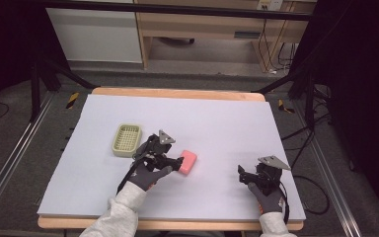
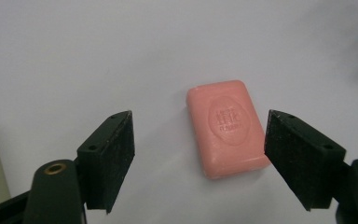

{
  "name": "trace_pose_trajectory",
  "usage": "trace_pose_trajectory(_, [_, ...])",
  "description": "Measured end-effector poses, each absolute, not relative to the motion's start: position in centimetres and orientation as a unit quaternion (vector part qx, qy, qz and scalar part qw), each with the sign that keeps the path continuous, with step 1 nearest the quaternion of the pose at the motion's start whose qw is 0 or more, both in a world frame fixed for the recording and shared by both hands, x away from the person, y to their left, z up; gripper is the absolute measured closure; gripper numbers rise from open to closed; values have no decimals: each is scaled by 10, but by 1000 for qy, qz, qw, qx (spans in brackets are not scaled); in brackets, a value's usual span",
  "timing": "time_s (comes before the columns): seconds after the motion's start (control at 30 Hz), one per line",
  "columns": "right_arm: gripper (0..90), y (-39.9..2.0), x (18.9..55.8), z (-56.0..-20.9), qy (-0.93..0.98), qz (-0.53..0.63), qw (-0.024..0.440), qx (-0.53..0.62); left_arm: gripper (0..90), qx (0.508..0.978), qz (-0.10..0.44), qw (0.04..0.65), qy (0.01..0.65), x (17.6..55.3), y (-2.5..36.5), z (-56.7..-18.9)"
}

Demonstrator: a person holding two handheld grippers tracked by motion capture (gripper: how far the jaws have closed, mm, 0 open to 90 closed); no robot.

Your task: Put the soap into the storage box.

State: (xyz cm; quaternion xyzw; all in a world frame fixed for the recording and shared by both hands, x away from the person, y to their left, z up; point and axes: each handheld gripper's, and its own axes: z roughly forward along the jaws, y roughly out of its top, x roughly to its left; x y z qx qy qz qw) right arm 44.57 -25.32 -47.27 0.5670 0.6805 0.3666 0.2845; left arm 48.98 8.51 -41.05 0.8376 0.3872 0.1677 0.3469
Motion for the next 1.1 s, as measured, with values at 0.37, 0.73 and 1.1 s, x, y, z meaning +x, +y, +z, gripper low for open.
trace_pose_trajectory(0.37, [65, -252, 446, -473, 683, 365, 287, 564, 230, 844, 161, 338, 383, 495, 72, -418])
trace_pose_trajectory(0.73, [65, -251, 446, -473, 685, 364, 285, 563, 210, 854, 151, 323, 380, 499, 54, -430])
trace_pose_trajectory(1.1, [65, -251, 446, -473, 686, 365, 284, 563, 195, 860, 141, 305, 384, 507, 44, -439])
